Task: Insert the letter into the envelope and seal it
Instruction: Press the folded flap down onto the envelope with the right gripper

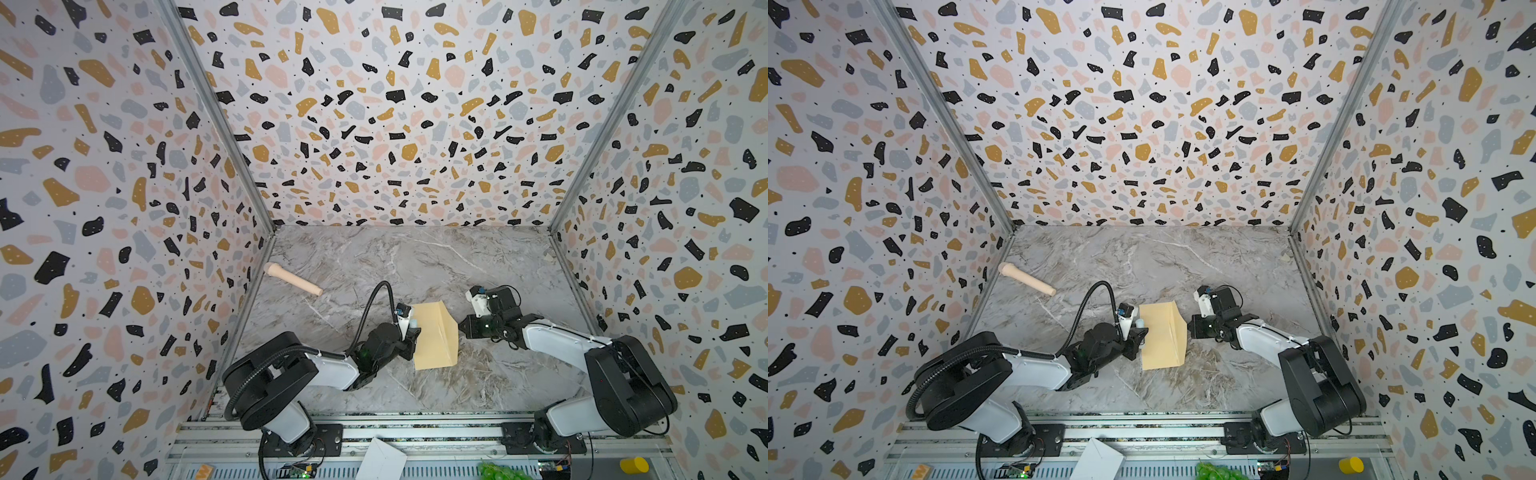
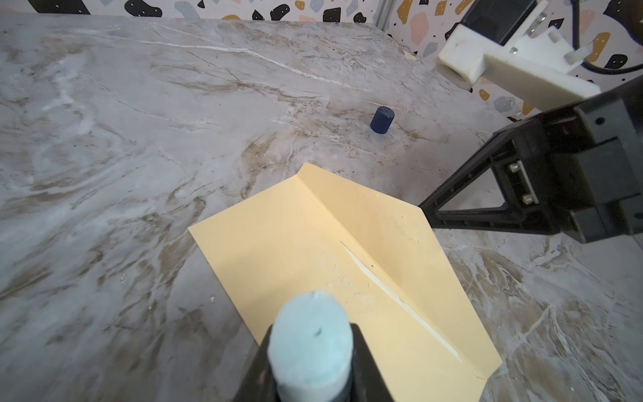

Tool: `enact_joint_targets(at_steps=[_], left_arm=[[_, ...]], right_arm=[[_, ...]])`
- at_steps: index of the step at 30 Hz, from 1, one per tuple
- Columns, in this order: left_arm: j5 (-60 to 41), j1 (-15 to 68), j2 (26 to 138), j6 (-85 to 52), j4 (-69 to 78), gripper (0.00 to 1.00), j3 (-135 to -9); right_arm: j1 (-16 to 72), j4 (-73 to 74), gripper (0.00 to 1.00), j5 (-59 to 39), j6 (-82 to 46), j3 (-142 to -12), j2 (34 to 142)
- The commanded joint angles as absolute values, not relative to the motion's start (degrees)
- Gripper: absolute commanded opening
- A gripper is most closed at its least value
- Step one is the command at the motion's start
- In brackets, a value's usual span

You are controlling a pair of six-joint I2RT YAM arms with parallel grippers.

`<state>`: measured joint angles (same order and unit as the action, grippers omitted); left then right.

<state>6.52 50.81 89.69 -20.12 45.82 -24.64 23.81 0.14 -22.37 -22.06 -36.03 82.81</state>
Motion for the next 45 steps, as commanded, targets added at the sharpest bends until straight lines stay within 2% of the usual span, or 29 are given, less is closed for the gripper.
enact_joint_targets(at_steps=[1, 9, 22, 45], left_arm=[[7.46, 50.91, 90.82, -20.83, 51.36, 0.0, -23.82], [7.65, 50.91, 92.7, -21.09, 52.62, 0.0, -23.47], [8.0, 50.97, 93.16, -21.18, 52.93, 0.0, -23.2], [8.0, 50.97, 93.67, -21.28, 52.61, 0.0, -23.91]], right_arm=[[25.34, 2.03, 0.09, -23.82, -23.58, -36.47, 83.31], [29.2, 4.65, 0.09, -24.08, -25.56, -37.38, 84.71], [35.1, 7.15, 0.07, -24.3, -27.17, -41.37, 93.31], [36.17, 7.04, 0.04, -22.78, -27.69, -44.65, 99.45]])
